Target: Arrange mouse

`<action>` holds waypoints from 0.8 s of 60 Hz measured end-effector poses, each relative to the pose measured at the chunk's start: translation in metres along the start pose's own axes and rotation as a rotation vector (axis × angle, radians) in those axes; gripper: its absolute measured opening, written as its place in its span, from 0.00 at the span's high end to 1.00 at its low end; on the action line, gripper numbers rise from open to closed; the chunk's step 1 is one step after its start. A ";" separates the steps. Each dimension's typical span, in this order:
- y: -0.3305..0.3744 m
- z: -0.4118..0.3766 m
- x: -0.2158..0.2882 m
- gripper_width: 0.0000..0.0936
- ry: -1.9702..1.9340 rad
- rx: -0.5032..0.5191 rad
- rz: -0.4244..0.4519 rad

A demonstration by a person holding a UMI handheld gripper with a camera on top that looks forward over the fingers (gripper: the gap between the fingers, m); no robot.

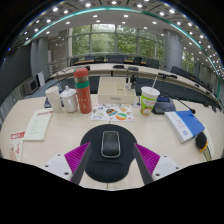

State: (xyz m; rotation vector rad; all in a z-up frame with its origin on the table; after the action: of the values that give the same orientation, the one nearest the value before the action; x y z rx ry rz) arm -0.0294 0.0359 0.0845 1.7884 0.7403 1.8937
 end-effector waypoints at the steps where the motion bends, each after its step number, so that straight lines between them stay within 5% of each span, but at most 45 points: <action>1: 0.010 0.000 0.000 0.08 -0.002 -0.005 0.005; 26: 0.261 -0.038 -0.054 0.09 -0.013 -0.076 0.089; 48: 0.349 -0.050 -0.108 0.09 -0.005 -0.099 0.086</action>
State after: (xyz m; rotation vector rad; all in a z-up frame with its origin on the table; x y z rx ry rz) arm -0.0532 -0.3041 0.2251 1.7891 0.5657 1.9444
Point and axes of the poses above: the point between the fingertips, and its own axes, seen from behind it with the camera up: z to the right, x up, y backward, against the way the camera looks, the point moved 1 cm from there along y, backward, against the way the camera looks, and after that the axes turned 2 degrees about -z, right-handed, at the moved point
